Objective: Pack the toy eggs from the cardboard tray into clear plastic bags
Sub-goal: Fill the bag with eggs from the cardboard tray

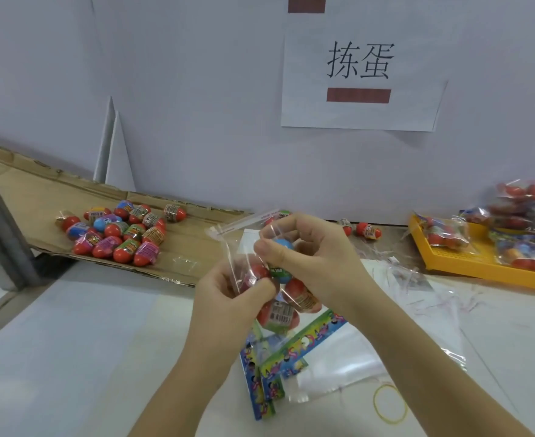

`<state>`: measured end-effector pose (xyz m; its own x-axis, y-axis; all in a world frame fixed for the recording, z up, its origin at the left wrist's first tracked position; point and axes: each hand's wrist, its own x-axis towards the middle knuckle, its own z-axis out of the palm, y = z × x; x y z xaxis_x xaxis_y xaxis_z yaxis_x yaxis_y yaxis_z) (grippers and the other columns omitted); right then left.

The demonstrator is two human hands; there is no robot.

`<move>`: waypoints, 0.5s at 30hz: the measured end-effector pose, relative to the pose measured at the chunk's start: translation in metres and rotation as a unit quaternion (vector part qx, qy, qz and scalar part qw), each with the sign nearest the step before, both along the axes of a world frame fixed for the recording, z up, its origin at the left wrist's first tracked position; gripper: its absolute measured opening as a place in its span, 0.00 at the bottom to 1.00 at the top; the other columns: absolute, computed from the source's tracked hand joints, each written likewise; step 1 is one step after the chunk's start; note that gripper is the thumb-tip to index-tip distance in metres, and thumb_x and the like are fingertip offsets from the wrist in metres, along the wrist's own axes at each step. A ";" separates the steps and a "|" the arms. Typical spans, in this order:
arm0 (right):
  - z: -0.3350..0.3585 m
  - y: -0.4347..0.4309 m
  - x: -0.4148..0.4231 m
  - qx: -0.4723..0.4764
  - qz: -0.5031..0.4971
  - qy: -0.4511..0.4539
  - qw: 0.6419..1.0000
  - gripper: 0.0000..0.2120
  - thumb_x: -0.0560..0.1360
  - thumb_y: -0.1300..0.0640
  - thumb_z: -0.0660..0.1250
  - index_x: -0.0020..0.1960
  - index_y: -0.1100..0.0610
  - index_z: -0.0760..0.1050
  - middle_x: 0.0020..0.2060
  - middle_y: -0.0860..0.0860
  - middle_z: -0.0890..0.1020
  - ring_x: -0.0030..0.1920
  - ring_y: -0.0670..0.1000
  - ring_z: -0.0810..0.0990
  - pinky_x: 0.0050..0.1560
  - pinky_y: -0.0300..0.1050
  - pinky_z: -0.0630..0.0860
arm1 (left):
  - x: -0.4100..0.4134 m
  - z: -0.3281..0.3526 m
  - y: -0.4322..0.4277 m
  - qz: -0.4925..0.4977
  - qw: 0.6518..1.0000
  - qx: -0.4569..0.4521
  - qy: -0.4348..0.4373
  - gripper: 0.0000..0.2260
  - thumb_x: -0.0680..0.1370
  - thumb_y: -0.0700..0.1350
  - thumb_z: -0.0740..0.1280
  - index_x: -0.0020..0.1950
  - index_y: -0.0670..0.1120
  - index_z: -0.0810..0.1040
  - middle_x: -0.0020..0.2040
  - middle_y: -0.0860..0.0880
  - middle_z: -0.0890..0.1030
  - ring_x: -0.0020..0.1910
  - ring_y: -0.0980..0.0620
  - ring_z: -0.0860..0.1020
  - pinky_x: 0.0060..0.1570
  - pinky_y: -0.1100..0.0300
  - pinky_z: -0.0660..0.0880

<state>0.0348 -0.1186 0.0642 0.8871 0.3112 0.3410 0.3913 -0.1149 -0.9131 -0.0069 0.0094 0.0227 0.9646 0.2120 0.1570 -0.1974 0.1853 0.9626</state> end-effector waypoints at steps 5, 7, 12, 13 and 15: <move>-0.002 0.000 0.001 -0.015 0.014 0.009 1.000 0.05 0.69 0.51 0.75 0.43 0.48 0.81 0.37 0.52 0.82 0.34 0.53 0.80 0.36 0.51 0.80 | 0.001 0.001 0.004 0.005 1.000 0.013 0.005 0.12 0.68 0.32 0.73 0.37 0.51 0.84 0.35 0.43 0.83 0.33 0.49 0.81 0.33 0.59 0.80; -0.003 -0.001 0.001 -0.017 0.038 0.022 0.999 0.04 0.70 0.51 0.75 0.44 0.47 0.81 0.39 0.52 0.82 0.35 0.53 0.80 0.38 0.52 0.81 | 0.001 0.002 0.003 0.005 1.000 -0.001 0.008 0.10 0.66 0.34 0.75 0.34 0.50 0.84 0.33 0.45 0.81 0.31 0.50 0.80 0.32 0.59 0.79; -0.005 0.000 0.001 -0.022 0.077 0.052 0.995 0.10 0.67 0.45 0.74 0.47 0.45 0.80 0.41 0.48 0.82 0.36 0.50 0.81 0.41 0.48 0.81 | 0.002 0.002 0.003 0.001 0.998 -0.054 0.027 0.16 0.73 0.30 0.66 0.33 0.49 0.82 0.32 0.47 0.81 0.29 0.54 0.80 0.28 0.62 0.77; -0.006 0.001 0.001 -0.021 0.081 0.055 0.995 0.12 0.65 0.43 0.74 0.46 0.44 0.81 0.40 0.47 0.82 0.37 0.49 0.81 0.43 0.49 0.81 | 0.002 0.003 0.003 -0.002 0.997 -0.071 0.030 0.15 0.73 0.30 0.65 0.34 0.48 0.82 0.32 0.46 0.81 0.29 0.54 0.81 0.27 0.62 0.76; -0.006 0.002 0.001 -0.021 0.087 0.059 0.994 0.14 0.62 0.40 0.74 0.46 0.43 0.81 0.41 0.46 0.82 0.38 0.49 0.82 0.43 0.49 0.81 | 0.002 0.003 0.003 -0.005 0.994 -0.103 0.030 0.16 0.72 0.28 0.64 0.36 0.47 0.83 0.33 0.46 0.82 0.29 0.54 0.81 0.27 0.63 0.76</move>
